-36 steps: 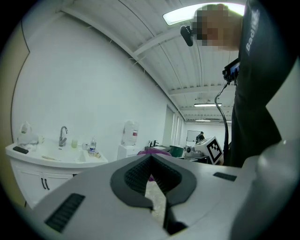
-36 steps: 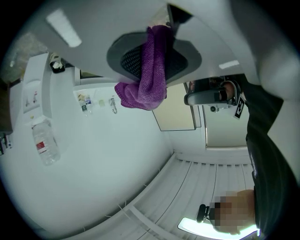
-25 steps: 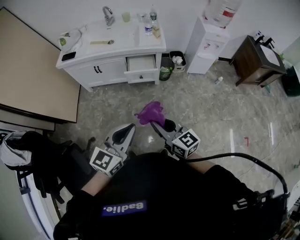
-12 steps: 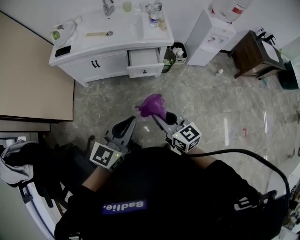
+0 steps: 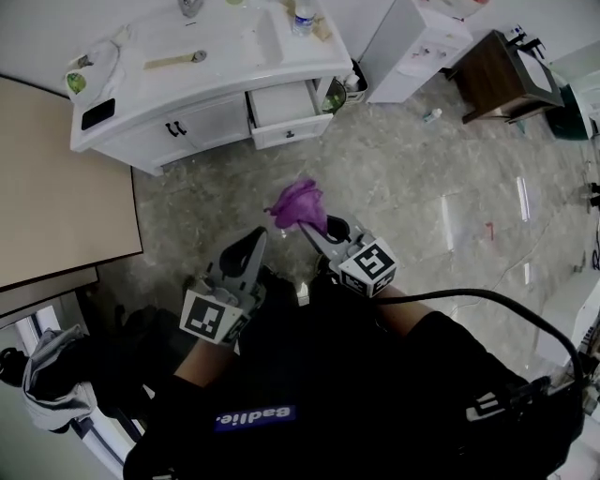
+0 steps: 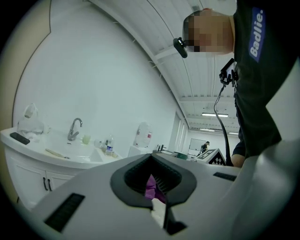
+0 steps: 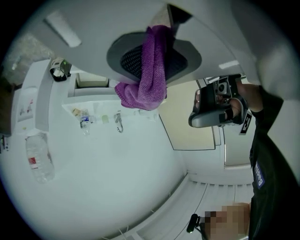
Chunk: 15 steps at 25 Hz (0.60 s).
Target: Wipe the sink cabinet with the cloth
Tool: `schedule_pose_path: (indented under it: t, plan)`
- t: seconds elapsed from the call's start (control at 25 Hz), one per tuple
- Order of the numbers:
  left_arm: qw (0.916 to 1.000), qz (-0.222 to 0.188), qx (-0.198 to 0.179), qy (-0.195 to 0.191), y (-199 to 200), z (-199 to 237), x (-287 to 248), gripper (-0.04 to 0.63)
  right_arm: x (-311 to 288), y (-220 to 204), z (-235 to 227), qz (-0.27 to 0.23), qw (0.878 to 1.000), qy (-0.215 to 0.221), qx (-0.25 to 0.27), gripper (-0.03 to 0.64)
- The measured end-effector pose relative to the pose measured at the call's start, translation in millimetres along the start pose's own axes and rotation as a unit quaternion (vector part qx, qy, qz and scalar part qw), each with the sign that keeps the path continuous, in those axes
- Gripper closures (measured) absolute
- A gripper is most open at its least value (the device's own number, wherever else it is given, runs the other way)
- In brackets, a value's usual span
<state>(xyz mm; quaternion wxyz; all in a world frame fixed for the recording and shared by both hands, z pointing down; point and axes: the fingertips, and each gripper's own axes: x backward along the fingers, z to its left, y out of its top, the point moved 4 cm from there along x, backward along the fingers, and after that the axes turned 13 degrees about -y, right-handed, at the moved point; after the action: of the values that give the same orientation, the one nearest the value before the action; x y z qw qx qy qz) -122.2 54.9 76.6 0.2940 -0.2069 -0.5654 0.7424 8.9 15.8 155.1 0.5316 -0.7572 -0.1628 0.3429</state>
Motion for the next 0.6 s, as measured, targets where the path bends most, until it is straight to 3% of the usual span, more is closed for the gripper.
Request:
schedule_pose_path:
  t: [0.28,0.6]
  plan:
    - [0.999,-0.008,0.005,0.043,-64.8,52.0,-30.2,0.591,-71.5,-46.5,-51.9,-0.013,1.0,0.013,0.001,0.555]
    - [0.9977,-0.009,-0.01,0.066,-200.4,131.1,-73.3,0.591,-161.4,-161.4,-125.4,-0.021,0.999,0.019,-0.018,0.555]
